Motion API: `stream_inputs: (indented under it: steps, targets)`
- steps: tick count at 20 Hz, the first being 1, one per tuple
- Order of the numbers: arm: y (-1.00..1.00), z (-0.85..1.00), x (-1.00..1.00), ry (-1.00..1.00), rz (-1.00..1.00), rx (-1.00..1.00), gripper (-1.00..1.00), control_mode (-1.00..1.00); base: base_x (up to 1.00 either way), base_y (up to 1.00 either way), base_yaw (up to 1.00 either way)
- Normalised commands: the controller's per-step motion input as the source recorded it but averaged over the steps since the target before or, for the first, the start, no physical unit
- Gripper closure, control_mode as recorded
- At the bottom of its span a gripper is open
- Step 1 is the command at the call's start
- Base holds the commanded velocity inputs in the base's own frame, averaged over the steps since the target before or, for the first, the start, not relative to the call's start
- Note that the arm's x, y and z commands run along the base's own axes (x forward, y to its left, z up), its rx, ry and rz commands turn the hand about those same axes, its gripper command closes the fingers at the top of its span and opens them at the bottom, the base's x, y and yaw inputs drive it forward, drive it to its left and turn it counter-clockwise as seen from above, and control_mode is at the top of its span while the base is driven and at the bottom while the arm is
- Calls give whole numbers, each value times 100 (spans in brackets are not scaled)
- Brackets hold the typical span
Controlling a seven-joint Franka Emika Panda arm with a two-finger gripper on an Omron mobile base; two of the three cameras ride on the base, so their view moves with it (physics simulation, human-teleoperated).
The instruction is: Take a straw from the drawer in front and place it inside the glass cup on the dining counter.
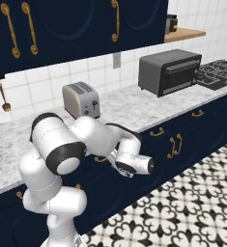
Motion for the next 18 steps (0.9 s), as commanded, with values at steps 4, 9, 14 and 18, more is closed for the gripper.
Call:
stream_inputs:
  steps: [4, 9, 14, 18]
  targets:
    - [1, -10, 0, -2, 0, 1, -100, -100, 0, 0, 0]
    - [20, -25, 0, -10, 0, 2, -100, -100, 0, 0, 0]
    - [15, -7, 0, -4, -3, 7, -100, -100, 0, 0, 0]
    - [12, 0, 0, 11, -10, 16, -100, -100, 0, 0, 0]
